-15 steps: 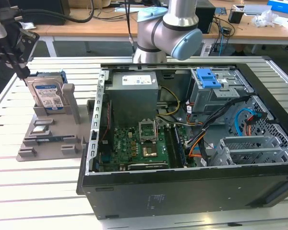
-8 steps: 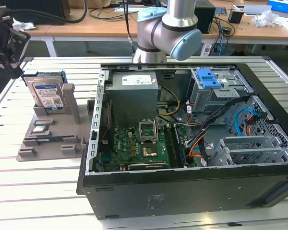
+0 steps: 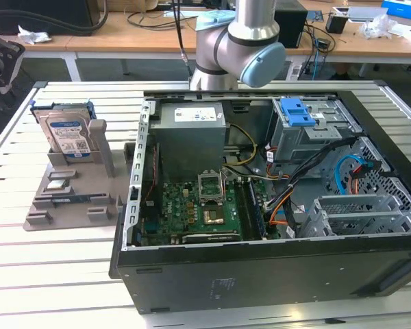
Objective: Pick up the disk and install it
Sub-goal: 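Reach for the disk, then pick up the disk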
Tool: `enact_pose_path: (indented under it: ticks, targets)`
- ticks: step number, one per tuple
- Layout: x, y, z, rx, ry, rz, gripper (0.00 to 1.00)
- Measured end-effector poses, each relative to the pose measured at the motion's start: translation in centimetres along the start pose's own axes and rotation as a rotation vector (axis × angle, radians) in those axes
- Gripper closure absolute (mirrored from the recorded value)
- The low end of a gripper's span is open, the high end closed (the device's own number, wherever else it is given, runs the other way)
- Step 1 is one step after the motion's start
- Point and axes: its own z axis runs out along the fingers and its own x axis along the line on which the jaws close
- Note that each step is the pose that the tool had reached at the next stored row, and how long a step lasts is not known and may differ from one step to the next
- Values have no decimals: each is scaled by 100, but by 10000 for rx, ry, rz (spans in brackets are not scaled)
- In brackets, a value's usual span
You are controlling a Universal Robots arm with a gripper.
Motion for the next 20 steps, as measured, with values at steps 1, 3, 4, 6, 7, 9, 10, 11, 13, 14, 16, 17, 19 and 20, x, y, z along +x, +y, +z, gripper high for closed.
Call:
enact_pose_path:
  ticks: [1, 3, 4, 6, 7, 9, 10, 11, 13, 14, 16, 17, 19, 20]
  targets:
    - [5, 66, 6, 1, 1, -2, 89]
    - [15, 187, 19, 0, 0, 0, 89]
    - [18, 216, 22, 0, 1, -1, 89]
    - [19, 236, 25, 0, 0, -1, 89]
    - [19, 236, 25, 0, -1, -2, 89]
    - [19, 237, 25, 0, 0, -2, 89]
    - [19, 237, 25, 1, 1, -2, 89]
    - [19, 237, 25, 0, 0, -2, 89]
    - [19, 238, 25, 0, 0, -2, 89]
    - [19, 238, 25, 0, 0, -2, 89]
    - [19, 238, 25, 0, 0, -2, 89]
    - [19, 239, 25, 0, 0, -1, 89]
    - [20, 239, 25, 0, 0, -1, 89]
    - [19, 239, 25, 0, 0, -2, 89]
